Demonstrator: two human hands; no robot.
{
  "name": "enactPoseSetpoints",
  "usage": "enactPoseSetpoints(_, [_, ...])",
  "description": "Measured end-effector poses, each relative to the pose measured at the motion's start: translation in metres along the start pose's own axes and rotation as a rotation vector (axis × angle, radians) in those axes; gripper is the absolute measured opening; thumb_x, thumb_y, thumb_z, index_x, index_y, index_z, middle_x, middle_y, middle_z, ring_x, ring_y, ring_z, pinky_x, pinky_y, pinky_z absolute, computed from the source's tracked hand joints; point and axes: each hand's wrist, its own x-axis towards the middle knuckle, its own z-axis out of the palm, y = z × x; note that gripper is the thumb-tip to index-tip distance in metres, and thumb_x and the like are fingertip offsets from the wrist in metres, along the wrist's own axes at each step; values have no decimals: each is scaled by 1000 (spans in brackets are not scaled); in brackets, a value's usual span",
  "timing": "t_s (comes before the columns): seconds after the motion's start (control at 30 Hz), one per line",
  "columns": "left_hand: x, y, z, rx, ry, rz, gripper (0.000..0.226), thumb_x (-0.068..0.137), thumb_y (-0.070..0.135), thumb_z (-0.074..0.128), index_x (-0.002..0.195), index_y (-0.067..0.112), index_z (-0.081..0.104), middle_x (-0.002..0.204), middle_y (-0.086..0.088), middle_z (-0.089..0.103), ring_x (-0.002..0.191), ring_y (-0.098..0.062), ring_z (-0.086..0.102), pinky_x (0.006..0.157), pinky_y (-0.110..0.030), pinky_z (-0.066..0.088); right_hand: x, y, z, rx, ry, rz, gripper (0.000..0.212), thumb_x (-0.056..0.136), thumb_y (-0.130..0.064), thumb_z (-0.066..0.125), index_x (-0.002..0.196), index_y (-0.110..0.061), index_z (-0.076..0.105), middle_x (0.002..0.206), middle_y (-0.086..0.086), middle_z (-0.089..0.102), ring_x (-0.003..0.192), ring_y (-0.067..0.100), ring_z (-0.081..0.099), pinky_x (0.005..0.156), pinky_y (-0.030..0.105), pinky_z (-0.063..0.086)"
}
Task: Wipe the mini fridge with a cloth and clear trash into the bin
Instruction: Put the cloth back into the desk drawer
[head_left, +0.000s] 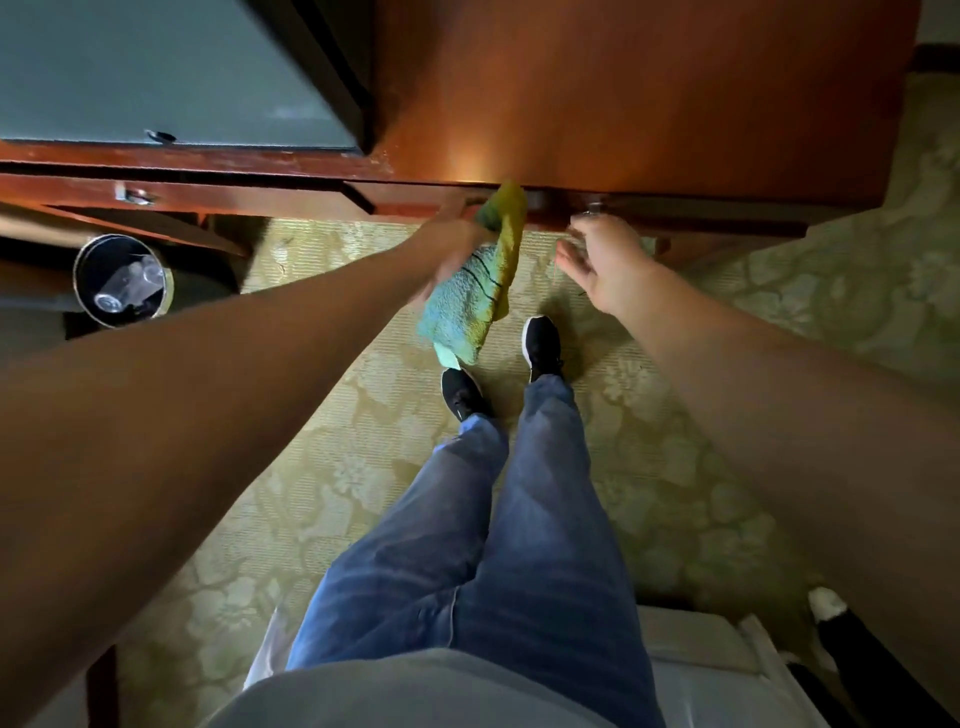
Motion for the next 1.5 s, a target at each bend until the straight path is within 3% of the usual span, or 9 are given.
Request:
enactPoseSetpoints(0.33, [18, -2, -1, 279, -45, 99, 70, 94, 25, 66, 157, 30, 35, 153, -9, 48, 131, -31, 51, 106, -36, 40, 18, -10, 11, 203, 97, 79, 24, 95, -14, 66, 119, -9, 63, 105, 4, 68, 80, 10, 66, 72, 28, 62])
enactPoseSetpoints(0.53, [18, -1, 4, 402, -56, 164, 69, 97, 22, 62, 158, 34, 31, 127, -3, 60, 76, -19, 63, 58, -27, 46, 18, -21, 14, 117, 200, 65, 30, 87, 6, 69, 115, -4, 65, 98, 11, 70, 75, 17, 66, 71, 30, 63])
enactPoseSetpoints(0.63, [17, 3, 9, 461, -67, 194, 68, 97, 23, 61, 158, 33, 31, 124, -2, 63, 70, -15, 61, 56, -29, 46, 14, -13, 5, 16, 102, 54, 23, 97, -1, 58, 118, -8, 61, 95, 3, 60, 88, 11, 63, 79, 25, 61])
enactPoseSetpoints(0.73, [14, 9, 14, 530, -75, 259, 65, 96, 29, 58, 155, 35, 33, 125, 1, 65, 73, -16, 66, 60, -32, 50, 18, -5, 6, 106, 49, 108, 19, 105, -9, 40, 95, -10, 56, 78, 0, 44, 65, 9, 43, 88, 19, 53])
enactPoseSetpoints(0.8, [10, 15, 18, 574, -91, 310, 65, 94, 31, 55, 154, 38, 31, 120, 5, 68, 67, -16, 65, 56, -31, 50, 16, -1, 3, 50, 59, 49, 33, 107, -16, 38, 75, -13, 45, 69, 0, 38, 54, 13, 32, 90, 12, 47])
enactPoseSetpoints(0.9, [5, 22, 21, 680, -64, 334, 68, 94, 32, 52, 155, 44, 24, 87, 5, 68, 54, -15, 58, 46, -27, 43, 11, -3, -2, -79, -25, 45, 40, 108, -17, 32, 69, -15, 40, 66, -1, 34, 53, 12, 27, 49, 24, 17])
enactPoseSetpoints(1.1, [-4, 21, 24, 800, -91, 302, 73, 96, 34, 53, 158, 40, 16, 82, -8, 67, 51, -17, 53, 46, -29, 39, 5, 1, -11, -400, 43, -68, 25, 104, -15, 42, 80, -15, 50, 71, -2, 50, 52, 9, 42, 42, 18, 32])
enactPoseSetpoints(1.4, [-28, 61, 5, 784, -193, 295, 38, 95, 35, 59, 130, 21, 54, 98, -10, 68, 69, -19, 56, 62, -33, 43, -52, 9, -80, -1217, -399, 316, 25, 102, -32, 57, 111, -13, 69, 97, -3, 73, 78, 10, 60, 72, 24, 45])
enactPoseSetpoints(1.5, [-31, 73, 6, 776, -152, 331, 36, 93, 38, 61, 123, 21, 51, 97, -11, 68, 73, -23, 60, 62, -35, 47, -64, -16, -78, -1154, -377, 140, 19, 97, -19, 64, 110, -7, 72, 97, 5, 74, 79, 12, 63, 71, 24, 48])
